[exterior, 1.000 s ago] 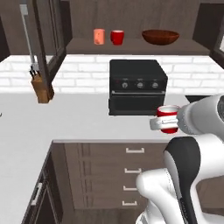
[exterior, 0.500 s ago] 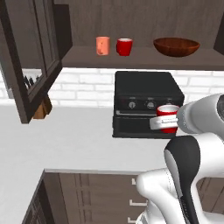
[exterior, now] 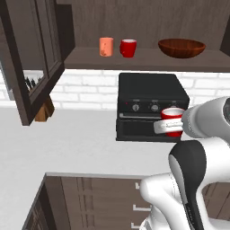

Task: Gather all objects into one cabinet and sort the glasses and bowls to opposite sides.

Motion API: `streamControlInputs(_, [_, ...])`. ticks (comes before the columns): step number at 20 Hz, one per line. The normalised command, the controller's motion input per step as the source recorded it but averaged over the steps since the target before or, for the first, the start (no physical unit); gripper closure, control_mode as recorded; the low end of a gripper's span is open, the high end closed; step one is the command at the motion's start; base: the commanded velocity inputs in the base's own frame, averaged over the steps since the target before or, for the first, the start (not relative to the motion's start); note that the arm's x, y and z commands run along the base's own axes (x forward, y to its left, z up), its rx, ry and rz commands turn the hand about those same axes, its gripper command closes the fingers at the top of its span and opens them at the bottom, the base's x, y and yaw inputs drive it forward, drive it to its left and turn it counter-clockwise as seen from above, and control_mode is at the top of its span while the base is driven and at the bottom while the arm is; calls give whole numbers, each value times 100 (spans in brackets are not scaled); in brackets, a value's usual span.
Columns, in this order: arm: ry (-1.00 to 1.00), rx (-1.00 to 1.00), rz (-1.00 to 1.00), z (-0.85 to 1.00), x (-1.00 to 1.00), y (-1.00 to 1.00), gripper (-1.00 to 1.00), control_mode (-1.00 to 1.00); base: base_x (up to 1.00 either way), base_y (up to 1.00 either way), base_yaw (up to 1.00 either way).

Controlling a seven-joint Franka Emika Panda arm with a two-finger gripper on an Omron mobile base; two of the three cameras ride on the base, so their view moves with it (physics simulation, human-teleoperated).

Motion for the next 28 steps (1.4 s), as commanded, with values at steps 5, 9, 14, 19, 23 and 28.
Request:
streamControlInputs(5, [0,0,0,0,0,0,100,100,77,0,4])
streamControlInputs(9, [0,0,0,0,0,0,100,100,62,-4,1])
streamControlInputs(14, [0,0,0,0,0,0,100,100,43,0,1])
streamControlInputs(19, [0,0,0,0,0,0,100,100,26,0,0])
streamControlInputs(23, [0,0,0,0,6,0,100,-100,0,0,0])
streamControlInputs(28, [0,0,2,7,0,0,100,-100,0,0,0])
